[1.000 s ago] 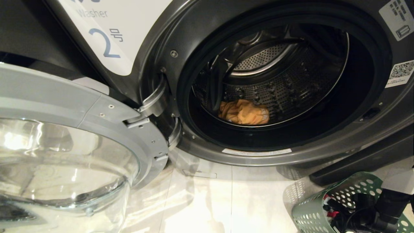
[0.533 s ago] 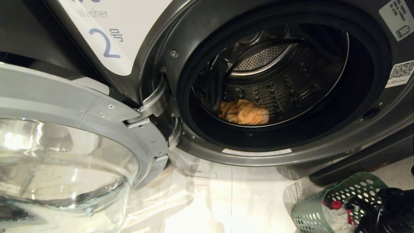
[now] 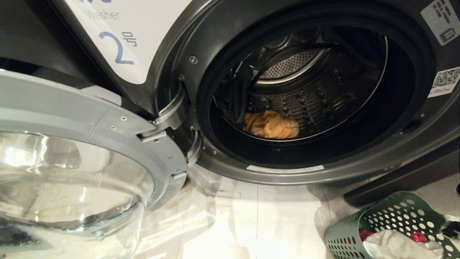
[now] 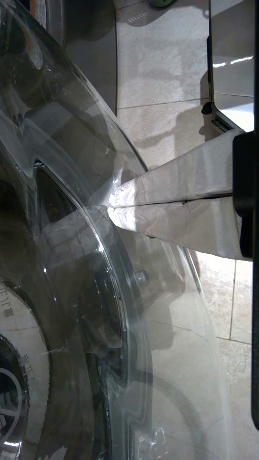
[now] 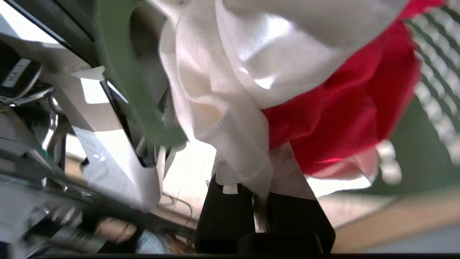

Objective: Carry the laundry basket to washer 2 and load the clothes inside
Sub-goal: Place the clothes into the washing machine

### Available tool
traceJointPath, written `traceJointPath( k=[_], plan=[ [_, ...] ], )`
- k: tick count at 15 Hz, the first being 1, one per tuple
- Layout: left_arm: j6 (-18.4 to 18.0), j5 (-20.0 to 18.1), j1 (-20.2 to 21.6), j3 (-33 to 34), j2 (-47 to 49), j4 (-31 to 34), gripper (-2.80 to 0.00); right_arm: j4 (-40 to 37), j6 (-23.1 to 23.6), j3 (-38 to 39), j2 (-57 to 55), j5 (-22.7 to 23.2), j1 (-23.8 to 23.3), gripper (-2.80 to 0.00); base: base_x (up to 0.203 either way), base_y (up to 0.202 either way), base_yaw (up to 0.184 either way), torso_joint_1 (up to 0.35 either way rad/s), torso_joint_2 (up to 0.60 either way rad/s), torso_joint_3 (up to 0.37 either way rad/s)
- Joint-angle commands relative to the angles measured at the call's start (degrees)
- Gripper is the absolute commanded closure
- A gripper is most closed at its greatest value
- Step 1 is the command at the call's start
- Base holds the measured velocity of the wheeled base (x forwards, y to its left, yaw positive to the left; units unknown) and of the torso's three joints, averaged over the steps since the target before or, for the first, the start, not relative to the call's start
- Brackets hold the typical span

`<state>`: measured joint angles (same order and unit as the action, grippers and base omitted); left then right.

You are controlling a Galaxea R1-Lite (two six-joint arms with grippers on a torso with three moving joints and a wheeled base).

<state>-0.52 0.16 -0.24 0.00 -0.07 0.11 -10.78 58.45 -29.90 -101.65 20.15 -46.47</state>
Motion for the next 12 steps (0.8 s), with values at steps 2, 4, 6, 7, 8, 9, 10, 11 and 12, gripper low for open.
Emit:
traceJointPath(
  k=[2, 4, 6, 7, 8, 9, 10, 11, 12],
  plan=[
    [0.0, 0.02, -0.02, 0.0, -0.01, -0.02, 0.0, -2.41, 0.21, 2.62, 17.37, 0.05, -4.76, 0.0, 0.0, 0.0, 0.0, 0.0, 0.0, 0.0],
    [0.0, 0.02, -0.02, 0.0, 0.04, 0.02, 0.0, -3.16, 0.26, 1.64, 24.91, 2.03, -6.27, 0.0, 0.0, 0.0, 0.0, 0.0, 0.0, 0.0],
    [0.0, 0.02, -0.02, 0.0, 0.01, -0.01, 0.0, -3.43, 2.19, -2.26, 29.51, 12.07, -4.35, 0.0, 0.0, 0.0, 0.0, 0.0, 0.0, 0.0],
    [0.0, 0.02, -0.02, 0.0, -0.01, -0.02, 0.0, -3.46, 3.95, -5.45, 30.23, 15.59, -2.47, 0.0, 0.0, 0.0, 0.0, 0.0, 0.0, 0.0],
    [0.0, 0.02, -0.02, 0.0, -0.01, -0.02, 0.0, -3.53, 5.4, -8.82, 30.7, 19.12, 0.05, 0.0, 0.0, 0.0, 0.0, 0.0, 0.0, 0.0],
    [0.0, 0.02, -0.02, 0.0, 0.05, 0.0, 0.0, -3.58, 5.99, -11.25, 30.92, 22.09, 3.66, 0.0, 0.0, 0.0, 0.0, 0.0, 0.0, 0.0],
    [0.0, 0.02, -0.02, 0.0, -0.01, 0.07, 0.0, -3.6, 6.26, -13.4, 30.88, 25.13, 7.12, 0.0, 0.0, 0.0, 0.0, 0.0, 0.0, 0.0],
    [0.0, 0.02, 0.0, 0.0, -0.01, 0.01, 0.0, -3.63, 6.38, -15.01, 30.48, 28.11, 11.0, 0.0, 0.0, 0.0, 0.0, 0.0, 0.0, 0.0],
    [0.0, 0.02, -0.02, 0.0, 0.03, -0.02, 0.0, -3.64, 6.42, -16.3, 29.85, 30.36, 14.98, 0.0, 0.0, 0.0, 0.0, 0.0, 0.0, 0.0]
  ],
)
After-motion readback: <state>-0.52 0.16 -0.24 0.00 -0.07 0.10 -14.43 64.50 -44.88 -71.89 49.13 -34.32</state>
